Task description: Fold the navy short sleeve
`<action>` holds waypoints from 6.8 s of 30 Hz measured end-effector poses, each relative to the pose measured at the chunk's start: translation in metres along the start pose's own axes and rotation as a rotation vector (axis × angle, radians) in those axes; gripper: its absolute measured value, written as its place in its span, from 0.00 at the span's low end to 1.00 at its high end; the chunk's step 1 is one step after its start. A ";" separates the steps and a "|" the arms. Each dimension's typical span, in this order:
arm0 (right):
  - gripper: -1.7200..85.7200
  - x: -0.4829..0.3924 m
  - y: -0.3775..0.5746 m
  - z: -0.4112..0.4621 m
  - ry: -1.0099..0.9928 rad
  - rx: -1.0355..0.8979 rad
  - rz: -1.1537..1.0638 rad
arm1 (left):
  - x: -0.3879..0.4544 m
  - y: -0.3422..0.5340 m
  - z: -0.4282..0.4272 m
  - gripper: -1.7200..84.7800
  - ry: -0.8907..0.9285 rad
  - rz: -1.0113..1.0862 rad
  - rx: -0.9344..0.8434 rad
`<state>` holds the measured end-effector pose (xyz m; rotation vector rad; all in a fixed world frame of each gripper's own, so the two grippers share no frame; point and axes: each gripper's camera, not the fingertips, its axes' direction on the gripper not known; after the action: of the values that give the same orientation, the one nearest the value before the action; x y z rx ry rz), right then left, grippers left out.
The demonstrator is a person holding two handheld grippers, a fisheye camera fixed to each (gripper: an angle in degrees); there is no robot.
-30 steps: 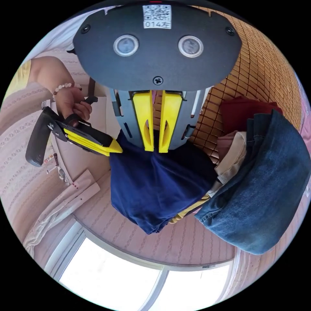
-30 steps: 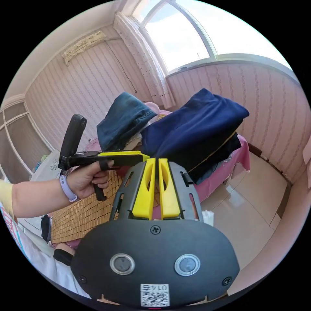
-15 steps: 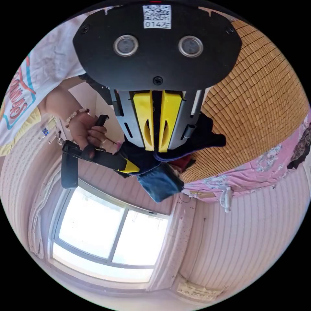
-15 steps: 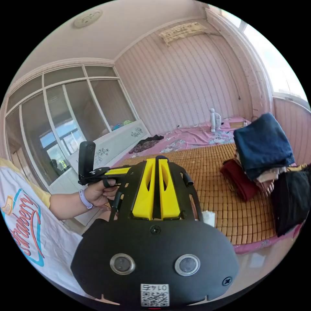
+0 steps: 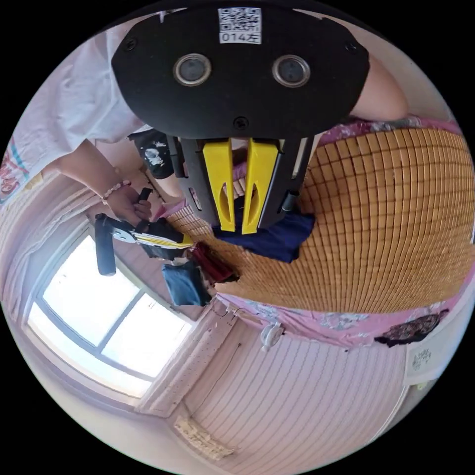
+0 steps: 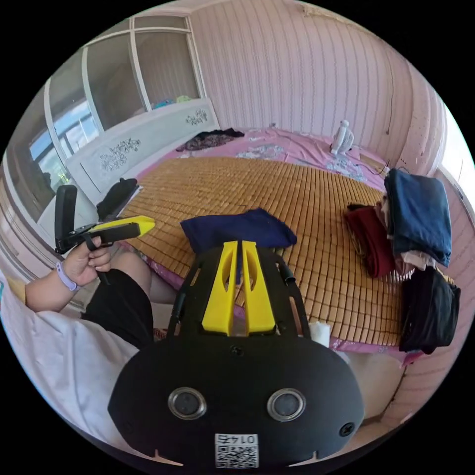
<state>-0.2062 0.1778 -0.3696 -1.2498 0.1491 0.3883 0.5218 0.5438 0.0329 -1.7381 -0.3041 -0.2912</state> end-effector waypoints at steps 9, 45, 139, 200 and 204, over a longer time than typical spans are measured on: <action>0.11 -0.047 -0.048 0.095 -0.156 -0.153 -0.168 | -0.072 0.026 0.014 0.07 -0.121 -0.152 -0.122; 0.13 0.173 -0.021 0.123 0.040 -0.053 0.488 | -0.113 -0.097 0.147 0.11 -0.200 0.055 -0.460; 0.03 0.315 0.051 -0.092 -0.549 0.440 0.525 | -0.120 0.009 -0.302 0.01 -0.006 0.082 0.354; 0.03 0.210 -0.282 -0.058 -0.266 0.373 0.146 | -0.270 -0.058 -0.333 0.01 -0.273 -0.017 0.284; 0.03 0.231 -0.227 0.052 -0.317 0.131 0.335 | -0.325 -0.012 -0.247 0.01 -0.259 -0.198 0.112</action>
<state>0.0852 0.2152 -0.2235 -1.0196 0.1107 0.8473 0.2074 0.2897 -0.0269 -1.6375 -0.6712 -0.1866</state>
